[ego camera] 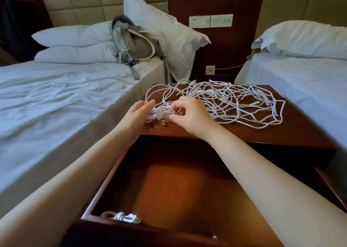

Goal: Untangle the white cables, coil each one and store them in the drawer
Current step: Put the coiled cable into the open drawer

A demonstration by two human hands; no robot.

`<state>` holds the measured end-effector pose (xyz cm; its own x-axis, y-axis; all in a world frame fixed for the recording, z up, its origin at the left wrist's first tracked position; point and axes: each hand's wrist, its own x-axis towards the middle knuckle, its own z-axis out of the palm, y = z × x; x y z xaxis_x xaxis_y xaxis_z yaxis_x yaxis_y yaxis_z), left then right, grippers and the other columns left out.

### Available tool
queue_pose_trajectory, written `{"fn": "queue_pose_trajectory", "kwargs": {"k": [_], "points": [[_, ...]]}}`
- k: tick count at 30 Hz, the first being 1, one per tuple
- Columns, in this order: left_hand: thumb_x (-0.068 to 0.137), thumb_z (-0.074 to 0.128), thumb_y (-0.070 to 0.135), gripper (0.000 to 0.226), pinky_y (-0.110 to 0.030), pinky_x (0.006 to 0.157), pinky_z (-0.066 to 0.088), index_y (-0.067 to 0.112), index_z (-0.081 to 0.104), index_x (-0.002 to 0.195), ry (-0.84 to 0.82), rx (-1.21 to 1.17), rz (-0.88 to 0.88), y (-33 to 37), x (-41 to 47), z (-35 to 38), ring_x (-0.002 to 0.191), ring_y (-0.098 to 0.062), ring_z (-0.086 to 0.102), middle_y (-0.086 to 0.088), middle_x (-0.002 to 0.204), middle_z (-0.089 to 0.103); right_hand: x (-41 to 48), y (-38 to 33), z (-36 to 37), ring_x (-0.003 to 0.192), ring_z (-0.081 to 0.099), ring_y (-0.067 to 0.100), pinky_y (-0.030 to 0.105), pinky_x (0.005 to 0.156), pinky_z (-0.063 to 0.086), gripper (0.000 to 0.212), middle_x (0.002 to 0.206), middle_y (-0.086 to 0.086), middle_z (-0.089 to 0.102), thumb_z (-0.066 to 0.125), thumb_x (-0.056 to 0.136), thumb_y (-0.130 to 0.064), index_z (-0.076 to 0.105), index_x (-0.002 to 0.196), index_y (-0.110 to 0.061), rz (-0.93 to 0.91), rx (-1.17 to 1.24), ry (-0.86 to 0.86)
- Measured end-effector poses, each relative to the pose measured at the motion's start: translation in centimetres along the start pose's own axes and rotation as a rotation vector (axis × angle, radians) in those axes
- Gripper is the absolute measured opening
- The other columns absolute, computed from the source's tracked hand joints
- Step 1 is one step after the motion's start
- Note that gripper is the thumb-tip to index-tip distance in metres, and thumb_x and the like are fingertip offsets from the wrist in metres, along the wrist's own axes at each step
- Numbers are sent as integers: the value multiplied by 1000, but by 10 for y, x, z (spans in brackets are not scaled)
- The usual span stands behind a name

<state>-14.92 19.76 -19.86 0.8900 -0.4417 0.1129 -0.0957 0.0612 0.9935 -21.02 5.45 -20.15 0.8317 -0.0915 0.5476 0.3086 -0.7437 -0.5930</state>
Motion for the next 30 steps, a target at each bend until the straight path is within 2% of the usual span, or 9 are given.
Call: {"fn": "queue_pose_trajectory", "kwargs": {"k": [4, 8, 11, 13, 18, 20, 23, 26, 30], "points": [[101, 35, 33, 42, -17, 39, 36, 10, 53, 70, -7, 204, -11, -13, -25, -38, 41, -10, 53, -1, 48, 59, -32, -18, 28, 60, 46, 6, 23, 63, 40, 20, 72, 2, 58, 77, 77, -22, 71, 77, -3, 98, 149, -111], [99, 40, 31, 47, -22, 54, 40, 10, 61, 63, 96, 546, 64, -31, -44, -73, 57, -11, 54, 4, 54, 60, -61, -27, 60, 56, 48, 5, 23, 61, 40, 17, 76, 9, 66, 78, 75, -21, 72, 74, -5, 172, 133, -194], [95, 49, 27, 26, -27, 67, 34, 11, 62, 80, 202, 960, 150, -41, -54, -83, 81, -20, 56, 0, 75, 62, -74, -32, 76, 67, 58, 18, 33, 65, 45, 23, 72, 7, 66, 76, 74, -33, 69, 68, -11, 227, 13, -305], [95, 48, 30, 29, -29, 72, 35, 5, 63, 96, 199, 1084, 120, -47, -55, -84, 94, -26, 56, -8, 93, 64, -81, -34, 81, 75, 60, 20, 34, 70, 51, 21, 74, 0, 66, 73, 75, -38, 66, 66, -20, 262, -85, -394], [97, 39, 40, 46, -29, 69, 34, 0, 63, 98, 53, 1179, -78, -56, -55, -86, 97, -31, 58, -16, 101, 65, -96, -43, 92, 78, 57, 21, 29, 65, 44, 25, 78, -4, 63, 67, 78, -37, 56, 60, -24, 240, -237, -473], [98, 39, 39, 45, -29, 72, 37, 1, 63, 104, -27, 1183, -123, -59, -56, -83, 100, -30, 58, -15, 105, 65, -100, -45, 93, 79, 58, 21, 30, 66, 47, 18, 80, -3, 64, 67, 79, -37, 63, 69, -22, 231, -236, -485], [98, 40, 37, 42, -28, 74, 38, 3, 62, 109, -76, 1184, -140, -60, -59, -81, 101, -29, 57, -15, 107, 63, -105, -48, 93, 83, 60, 21, 33, 72, 52, 18, 87, 0, 68, 68, 80, -37, 71, 85, -21, 208, -193, -610], [98, 40, 38, 42, -27, 71, 35, 3, 61, 108, -80, 1186, -136, -60, -61, -82, 98, -28, 56, -14, 105, 62, -106, -50, 88, 89, 62, 19, 35, 78, 51, 28, 94, 2, 70, 62, 85, -43, 72, 94, -18, 175, -125, -741], [98, 40, 38, 42, -27, 70, 35, 2, 61, 106, -84, 1194, -126, -60, -61, -81, 94, -27, 56, -12, 98, 60, -103, -50, 81, 89, 61, 16, 32, 79, 50, 26, 97, 0, 70, 59, 90, -38, 71, 101, -18, 164, -110, -787]]}}
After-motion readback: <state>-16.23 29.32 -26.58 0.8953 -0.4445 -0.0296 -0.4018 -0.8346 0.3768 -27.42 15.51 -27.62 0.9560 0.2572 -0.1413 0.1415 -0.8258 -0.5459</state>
